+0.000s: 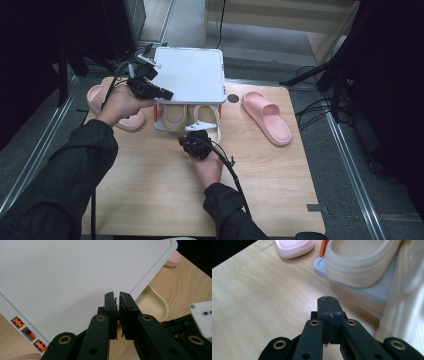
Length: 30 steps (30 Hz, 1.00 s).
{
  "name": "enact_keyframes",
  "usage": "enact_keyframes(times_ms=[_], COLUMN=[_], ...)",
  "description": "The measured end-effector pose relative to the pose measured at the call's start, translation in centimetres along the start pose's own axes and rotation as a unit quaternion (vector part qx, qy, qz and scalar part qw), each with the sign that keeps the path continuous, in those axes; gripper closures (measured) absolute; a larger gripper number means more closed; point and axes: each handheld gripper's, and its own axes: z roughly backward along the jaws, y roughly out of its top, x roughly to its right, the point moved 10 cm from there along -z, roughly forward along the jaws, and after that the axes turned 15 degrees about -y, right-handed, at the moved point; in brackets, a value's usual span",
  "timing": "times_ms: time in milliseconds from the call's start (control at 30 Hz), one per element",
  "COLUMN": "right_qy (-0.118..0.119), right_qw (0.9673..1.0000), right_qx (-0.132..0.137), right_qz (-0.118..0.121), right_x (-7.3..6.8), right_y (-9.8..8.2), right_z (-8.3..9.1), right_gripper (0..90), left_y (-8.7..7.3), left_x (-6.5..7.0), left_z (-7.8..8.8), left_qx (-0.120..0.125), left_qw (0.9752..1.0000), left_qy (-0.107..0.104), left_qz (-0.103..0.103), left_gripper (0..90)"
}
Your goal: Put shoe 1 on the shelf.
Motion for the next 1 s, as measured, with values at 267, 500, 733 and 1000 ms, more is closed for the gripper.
enact_keyframes(times_ms=[267,500,733,1000], right_qy=[0.006,-0.001,-0.011,-0.023], right_qw=[0.9999,0.9999,0.9999,0.9997], right_qx=[0.006,-0.001,-0.005,-0.005], right_qz=[0.006,0.011,0.007,0.006], right_x=[1.5,3.0,4.6,6.1], right_y=[-2.4,-4.2,-5.0,-5.4], right_z=[3.9,5.2,5.8,6.1], right_gripper=[90.0,90.0,90.0,90.0], left_y=[0.0,0.0,0.0,0.0], left_x=[0.1,0.1,0.0,0.0], left_z=[0.0,0.0,0.0,0.0], left_qx=[-0.003,-0.004,-0.003,-0.003], left_qw=[1.0,1.0,1.0,1.0], left_qy=[0.004,0.008,0.007,0.006], left_qz=[0.004,0.004,0.005,0.005], left_gripper=[84.6,84.5,84.5,84.5])
